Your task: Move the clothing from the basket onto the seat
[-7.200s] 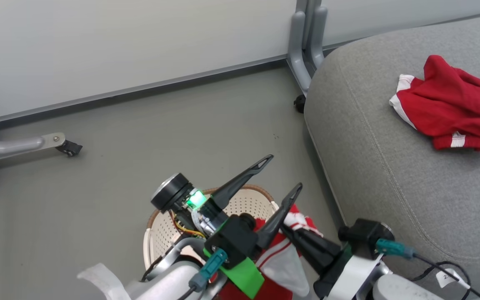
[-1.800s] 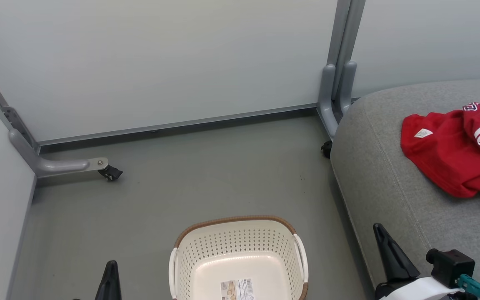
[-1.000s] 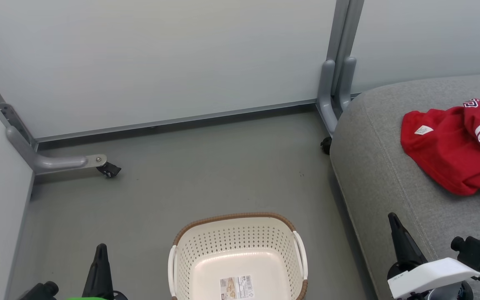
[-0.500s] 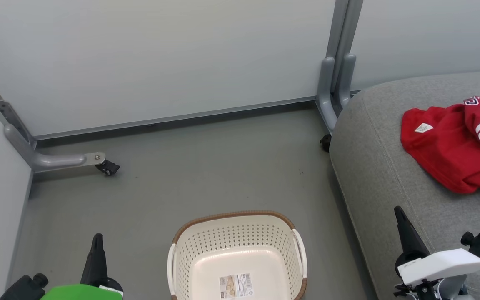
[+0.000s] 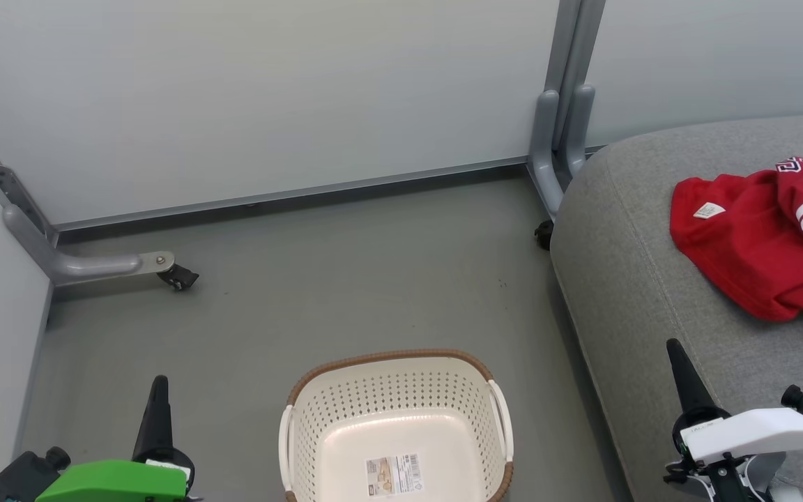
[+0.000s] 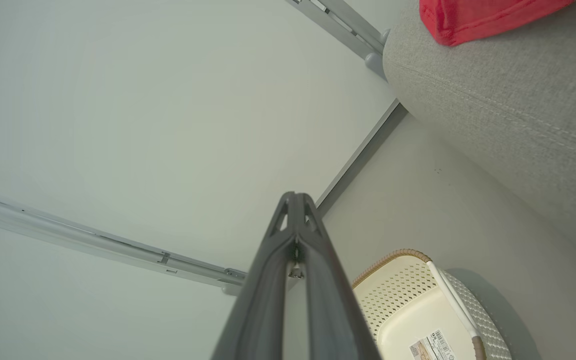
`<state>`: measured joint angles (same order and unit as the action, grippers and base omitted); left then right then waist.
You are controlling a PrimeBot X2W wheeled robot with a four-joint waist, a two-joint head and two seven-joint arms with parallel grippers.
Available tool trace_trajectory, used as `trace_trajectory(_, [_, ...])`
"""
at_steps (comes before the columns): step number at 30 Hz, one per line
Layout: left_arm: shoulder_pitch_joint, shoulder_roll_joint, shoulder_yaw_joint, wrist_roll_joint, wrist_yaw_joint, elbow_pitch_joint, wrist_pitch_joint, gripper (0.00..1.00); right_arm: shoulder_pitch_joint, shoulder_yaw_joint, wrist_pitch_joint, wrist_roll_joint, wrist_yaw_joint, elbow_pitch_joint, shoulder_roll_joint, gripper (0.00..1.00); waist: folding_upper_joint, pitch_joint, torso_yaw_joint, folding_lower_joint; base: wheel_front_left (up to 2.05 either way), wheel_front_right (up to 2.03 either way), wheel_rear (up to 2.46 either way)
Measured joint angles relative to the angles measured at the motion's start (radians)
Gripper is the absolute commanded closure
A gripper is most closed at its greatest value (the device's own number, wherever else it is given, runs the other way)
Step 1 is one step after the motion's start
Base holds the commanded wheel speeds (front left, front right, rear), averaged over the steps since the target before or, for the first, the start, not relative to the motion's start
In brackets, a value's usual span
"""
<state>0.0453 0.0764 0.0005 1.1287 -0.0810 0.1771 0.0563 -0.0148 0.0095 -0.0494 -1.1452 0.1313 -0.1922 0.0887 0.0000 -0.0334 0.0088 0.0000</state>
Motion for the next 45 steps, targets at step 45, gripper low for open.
trace_trajectory(45, [-0.109,0.000,0.058,0.390,-0.037,0.052,-0.108,1.00,-0.066,-0.073,0.108,-0.372,0.000,-0.039,-0.014,1.00,0.0000,0.026,-0.006,0.0000,0.00,0.00,0.00])
